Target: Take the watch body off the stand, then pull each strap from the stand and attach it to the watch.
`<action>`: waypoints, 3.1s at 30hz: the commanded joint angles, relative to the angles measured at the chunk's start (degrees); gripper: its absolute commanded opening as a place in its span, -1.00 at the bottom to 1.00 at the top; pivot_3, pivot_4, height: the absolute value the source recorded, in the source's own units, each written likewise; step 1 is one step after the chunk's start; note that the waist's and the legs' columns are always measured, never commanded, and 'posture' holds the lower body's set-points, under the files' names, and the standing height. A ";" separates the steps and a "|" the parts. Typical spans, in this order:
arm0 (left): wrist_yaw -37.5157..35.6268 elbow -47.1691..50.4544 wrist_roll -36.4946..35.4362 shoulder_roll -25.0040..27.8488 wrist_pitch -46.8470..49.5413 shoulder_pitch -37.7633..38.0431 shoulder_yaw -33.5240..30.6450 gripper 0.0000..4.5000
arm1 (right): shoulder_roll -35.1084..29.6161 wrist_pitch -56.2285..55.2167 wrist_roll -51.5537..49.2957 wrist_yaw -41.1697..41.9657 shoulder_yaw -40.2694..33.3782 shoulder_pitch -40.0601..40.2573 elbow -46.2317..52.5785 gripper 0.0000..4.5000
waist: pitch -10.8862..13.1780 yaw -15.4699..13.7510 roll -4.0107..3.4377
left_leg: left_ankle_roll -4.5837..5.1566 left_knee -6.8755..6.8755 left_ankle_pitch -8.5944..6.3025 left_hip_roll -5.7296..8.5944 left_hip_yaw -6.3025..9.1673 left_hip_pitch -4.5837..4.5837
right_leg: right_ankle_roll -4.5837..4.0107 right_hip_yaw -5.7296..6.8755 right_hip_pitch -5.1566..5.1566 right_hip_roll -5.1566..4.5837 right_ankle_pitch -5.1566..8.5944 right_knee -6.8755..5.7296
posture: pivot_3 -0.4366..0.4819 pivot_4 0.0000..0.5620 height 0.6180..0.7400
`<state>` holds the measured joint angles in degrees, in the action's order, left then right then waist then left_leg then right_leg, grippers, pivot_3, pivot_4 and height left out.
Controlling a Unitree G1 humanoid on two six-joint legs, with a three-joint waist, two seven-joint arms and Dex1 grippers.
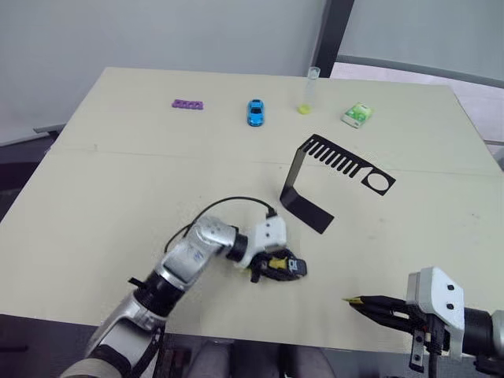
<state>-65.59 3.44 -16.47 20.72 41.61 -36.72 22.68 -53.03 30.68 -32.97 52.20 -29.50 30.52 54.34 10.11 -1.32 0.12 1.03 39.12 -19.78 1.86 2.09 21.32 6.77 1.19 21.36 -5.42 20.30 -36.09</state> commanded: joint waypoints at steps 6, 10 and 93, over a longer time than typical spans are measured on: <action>-4.86 -7.00 -16.02 0.72 23.63 -7.60 -7.75 -0.29 | -1.59 -11.57 19.96 -6.18 14.70 -12.89 -0.25 -1.00 | 0.01 -0.02 0.02 | 0.00 0.02 0.00 0.10 0.03 0.03 | 0.00 0.00 0.12 0.00 0.00 -0.36 | -0.05 -0.47 1.00; -2.68 -9.42 -18.45 -0.15 29.01 -9.03 -9.98 -0.29 | -0.42 -11.93 23.86 -8.09 18.69 -17.69 -0.10 -1.00 | 0.01 -0.02 0.01 | 0.01 0.02 0.00 0.17 0.08 0.05 | 0.00 0.00 0.15 -0.04 0.00 -0.42 | -0.05 -0.47 1.00; 10.71 -11.89 -24.30 -8.36 34.84 -10.80 -15.74 -0.29 | 1.40 1.43 34.18 -9.46 29.80 -32.41 2.73 -1.00 | 0.01 0.02 0.01 | -0.02 0.04 0.01 0.36 0.37 0.02 | 0.00 -0.07 0.27 -0.09 0.00 -0.68 | -0.05 -0.47 1.00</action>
<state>-54.48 -11.75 -38.07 14.03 76.20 -46.70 7.21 -51.33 32.46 0.99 43.12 -0.17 -0.94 53.93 10.11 -1.30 0.14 1.01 39.16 -19.77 2.22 2.46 21.33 6.77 1.12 21.63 -5.52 20.30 -36.78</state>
